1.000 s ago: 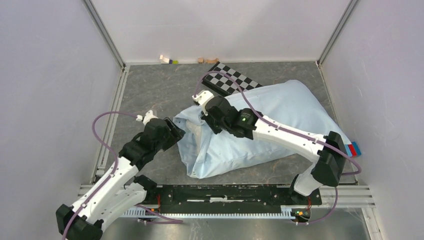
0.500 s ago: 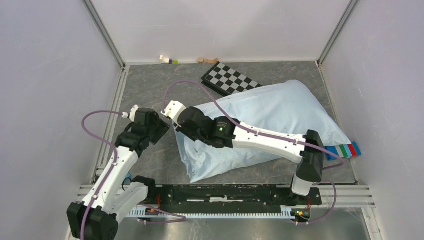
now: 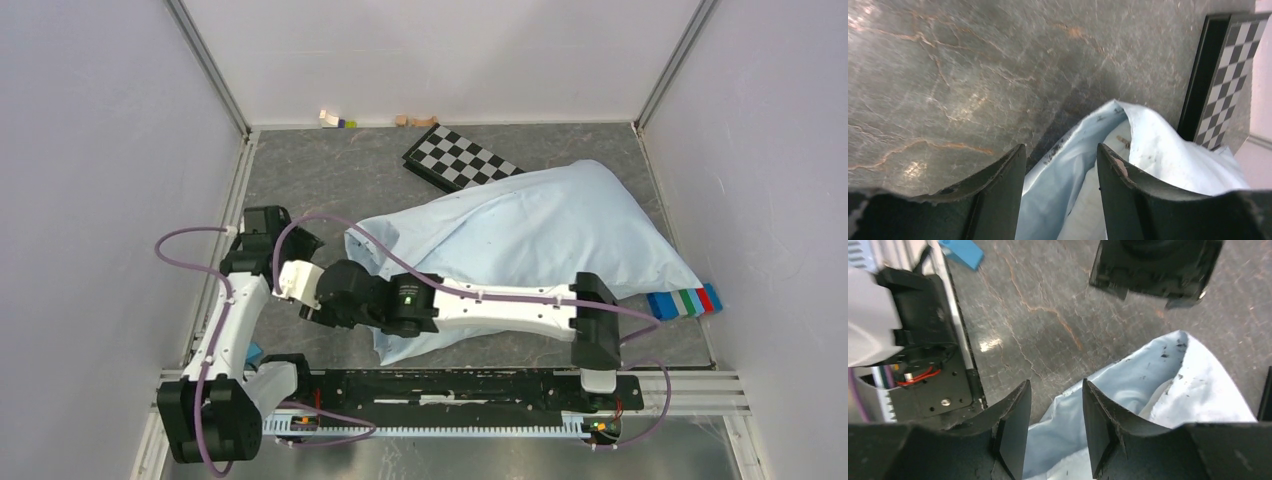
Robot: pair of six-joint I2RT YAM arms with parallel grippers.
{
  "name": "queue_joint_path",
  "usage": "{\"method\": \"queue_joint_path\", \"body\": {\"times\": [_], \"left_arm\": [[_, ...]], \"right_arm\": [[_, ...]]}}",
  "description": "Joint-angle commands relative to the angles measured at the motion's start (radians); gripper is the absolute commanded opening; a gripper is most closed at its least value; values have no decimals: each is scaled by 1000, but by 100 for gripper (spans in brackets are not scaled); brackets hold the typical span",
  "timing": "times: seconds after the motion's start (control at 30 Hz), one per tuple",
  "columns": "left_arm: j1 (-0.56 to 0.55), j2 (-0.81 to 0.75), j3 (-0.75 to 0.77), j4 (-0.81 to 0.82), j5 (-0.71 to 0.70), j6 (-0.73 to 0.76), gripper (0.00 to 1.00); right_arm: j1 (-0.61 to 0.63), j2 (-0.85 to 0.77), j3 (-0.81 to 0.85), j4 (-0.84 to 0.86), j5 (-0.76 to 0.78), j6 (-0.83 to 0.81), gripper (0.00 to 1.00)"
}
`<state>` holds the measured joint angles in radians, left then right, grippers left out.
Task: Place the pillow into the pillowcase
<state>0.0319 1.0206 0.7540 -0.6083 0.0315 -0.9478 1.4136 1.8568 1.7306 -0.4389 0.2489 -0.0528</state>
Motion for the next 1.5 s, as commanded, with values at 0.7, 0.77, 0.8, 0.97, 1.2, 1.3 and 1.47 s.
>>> {"method": "queue_joint_path", "body": {"times": [0.7, 0.77, 0.8, 0.97, 1.2, 1.3, 1.47], "left_arm": [[115, 33, -181, 327, 397, 9, 62], [89, 54, -163, 350, 449, -9, 62], [69, 63, -147, 346, 461, -13, 63], [-49, 22, -112, 375, 450, -75, 81], [-157, 51, -136, 465, 432, -196, 85], [-176, 90, -124, 492, 422, -201, 85], [-183, 175, -100, 519, 357, -164, 78]], "right_arm": [[-138, 101, -64, -18, 7, 51, 67], [-135, 61, -76, -15, 33, 91, 67], [-136, 35, -93, -7, 61, 103, 68], [-135, -122, -178, 13, 200, 127, 71], [-135, -233, -223, 18, 268, 152, 72], [-130, -253, -232, 40, 206, 139, 72], [-89, -242, -233, 80, 139, 77, 74]]}}
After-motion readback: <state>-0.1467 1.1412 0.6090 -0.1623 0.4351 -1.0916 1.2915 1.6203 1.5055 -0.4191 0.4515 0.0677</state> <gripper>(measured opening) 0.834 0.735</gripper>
